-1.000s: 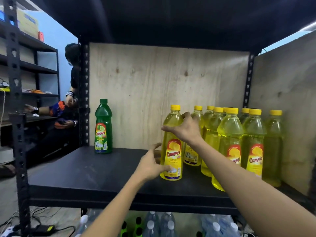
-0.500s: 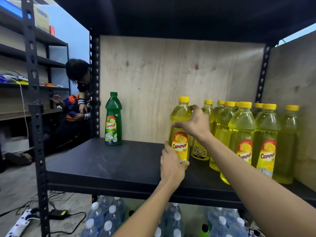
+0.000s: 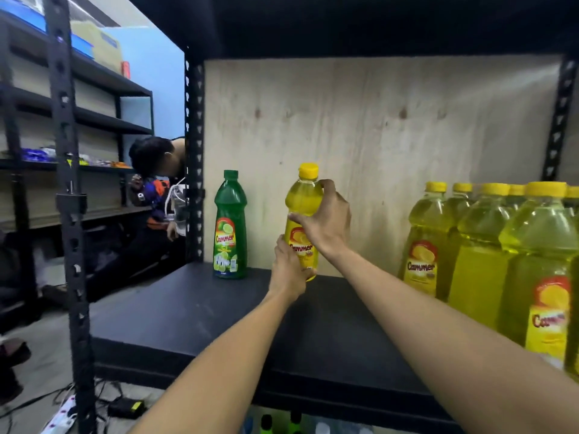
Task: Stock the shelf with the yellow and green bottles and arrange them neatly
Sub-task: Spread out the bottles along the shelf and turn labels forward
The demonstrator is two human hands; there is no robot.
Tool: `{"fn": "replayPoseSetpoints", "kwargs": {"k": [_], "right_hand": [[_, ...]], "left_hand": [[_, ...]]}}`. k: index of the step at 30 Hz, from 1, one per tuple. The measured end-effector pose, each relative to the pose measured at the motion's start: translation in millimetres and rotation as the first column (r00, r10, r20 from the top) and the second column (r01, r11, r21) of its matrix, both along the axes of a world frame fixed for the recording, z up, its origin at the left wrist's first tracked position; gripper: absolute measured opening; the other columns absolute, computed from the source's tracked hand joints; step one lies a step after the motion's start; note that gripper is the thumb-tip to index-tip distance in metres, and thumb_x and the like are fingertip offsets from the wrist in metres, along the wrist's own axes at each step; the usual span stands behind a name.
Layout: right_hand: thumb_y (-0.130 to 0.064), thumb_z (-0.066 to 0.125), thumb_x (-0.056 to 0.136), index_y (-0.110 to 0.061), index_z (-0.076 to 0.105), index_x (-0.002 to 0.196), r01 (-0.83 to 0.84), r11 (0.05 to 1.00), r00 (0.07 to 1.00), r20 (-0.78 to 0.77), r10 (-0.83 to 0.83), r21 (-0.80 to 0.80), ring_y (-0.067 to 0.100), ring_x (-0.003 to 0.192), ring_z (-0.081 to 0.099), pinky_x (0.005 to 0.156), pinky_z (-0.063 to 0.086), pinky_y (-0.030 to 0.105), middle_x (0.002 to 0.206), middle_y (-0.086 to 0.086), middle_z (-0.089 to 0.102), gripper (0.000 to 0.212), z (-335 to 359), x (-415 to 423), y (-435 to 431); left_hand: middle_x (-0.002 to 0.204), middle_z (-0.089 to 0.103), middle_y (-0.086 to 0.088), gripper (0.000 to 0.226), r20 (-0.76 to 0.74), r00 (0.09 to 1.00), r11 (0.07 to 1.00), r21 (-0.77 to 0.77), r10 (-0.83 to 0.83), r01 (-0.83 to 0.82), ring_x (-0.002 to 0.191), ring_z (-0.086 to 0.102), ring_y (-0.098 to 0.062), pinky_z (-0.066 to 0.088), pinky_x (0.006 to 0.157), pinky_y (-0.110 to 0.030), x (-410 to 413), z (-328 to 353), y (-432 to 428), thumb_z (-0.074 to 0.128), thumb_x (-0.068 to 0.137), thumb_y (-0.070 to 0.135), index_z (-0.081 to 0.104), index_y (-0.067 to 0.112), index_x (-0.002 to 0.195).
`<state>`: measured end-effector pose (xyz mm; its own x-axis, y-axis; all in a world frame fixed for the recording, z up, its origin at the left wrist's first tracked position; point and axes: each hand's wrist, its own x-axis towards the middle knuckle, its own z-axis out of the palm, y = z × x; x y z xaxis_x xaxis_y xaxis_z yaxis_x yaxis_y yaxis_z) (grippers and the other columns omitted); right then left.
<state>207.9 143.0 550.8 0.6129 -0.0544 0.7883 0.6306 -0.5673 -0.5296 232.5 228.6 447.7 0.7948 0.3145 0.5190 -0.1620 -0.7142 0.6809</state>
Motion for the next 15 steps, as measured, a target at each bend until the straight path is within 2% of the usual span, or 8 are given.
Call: {"fn": "replayPoseSetpoints", "kwargs": {"k": [2,6,10,15], "right_hand": [[-0.04,0.088,0.061,-0.018,0.05,0.121,-0.012,1.0,1.0,-0.028,0.012,-0.001,0.03,0.098,0.065,0.073,0.048,0.031,0.109,0.009,0.068,0.074,-3.2,18.5,9.2],[-0.039,0.089,0.063,-0.016,0.052,0.121,-0.021,0.999,0.999,-0.047,0.02,-0.039,0.033,0.102,0.063,0.077,0.048,0.034,0.11,0.011,0.068,0.073,-1.9,45.7,24.6],[-0.043,0.088,0.063,-0.015,0.054,0.122,-0.003,0.995,0.997,-0.071,-0.004,-0.103,0.034,0.104,0.064,0.081,0.052,0.038,0.113,0.011,0.068,0.074,-1.6,64.1,35.3],[-0.043,0.087,0.064,-0.013,0.056,0.121,0.023,0.994,0.988,-0.153,-0.039,-0.109,0.035,0.108,0.062,0.079,0.05,0.036,0.116,0.012,0.066,0.071,0.0,80.3,36.3]], "left_hand": [[0.131,0.043,-0.01,0.093,-0.014,1.0,1.0,-0.021,-0.015,0.015,0.116,0.058,-0.034,0.054,0.091,-0.05,19.0,-4.2,12.9,0.083,0.073,0.019,0.018,0.019,0.14],[0.139,0.041,-0.014,0.099,-0.067,0.998,1.0,0.003,-0.015,0.015,0.128,0.048,-0.031,0.043,0.106,-0.046,27.5,1.6,23.7,0.083,0.076,0.024,0.016,0.004,0.146],[0.135,0.047,-0.014,0.094,-0.12,0.993,0.999,-0.036,-0.016,0.012,0.126,0.052,-0.032,0.044,0.104,-0.044,41.9,-3.7,30.5,0.084,0.075,0.027,0.022,0.006,0.142],[0.135,0.047,-0.013,0.096,-0.175,0.984,0.999,0.036,-0.006,0.013,0.124,0.051,-0.033,0.045,0.101,-0.045,47.1,-8.9,35.9,0.082,0.077,0.036,0.019,0.011,0.145]]}}
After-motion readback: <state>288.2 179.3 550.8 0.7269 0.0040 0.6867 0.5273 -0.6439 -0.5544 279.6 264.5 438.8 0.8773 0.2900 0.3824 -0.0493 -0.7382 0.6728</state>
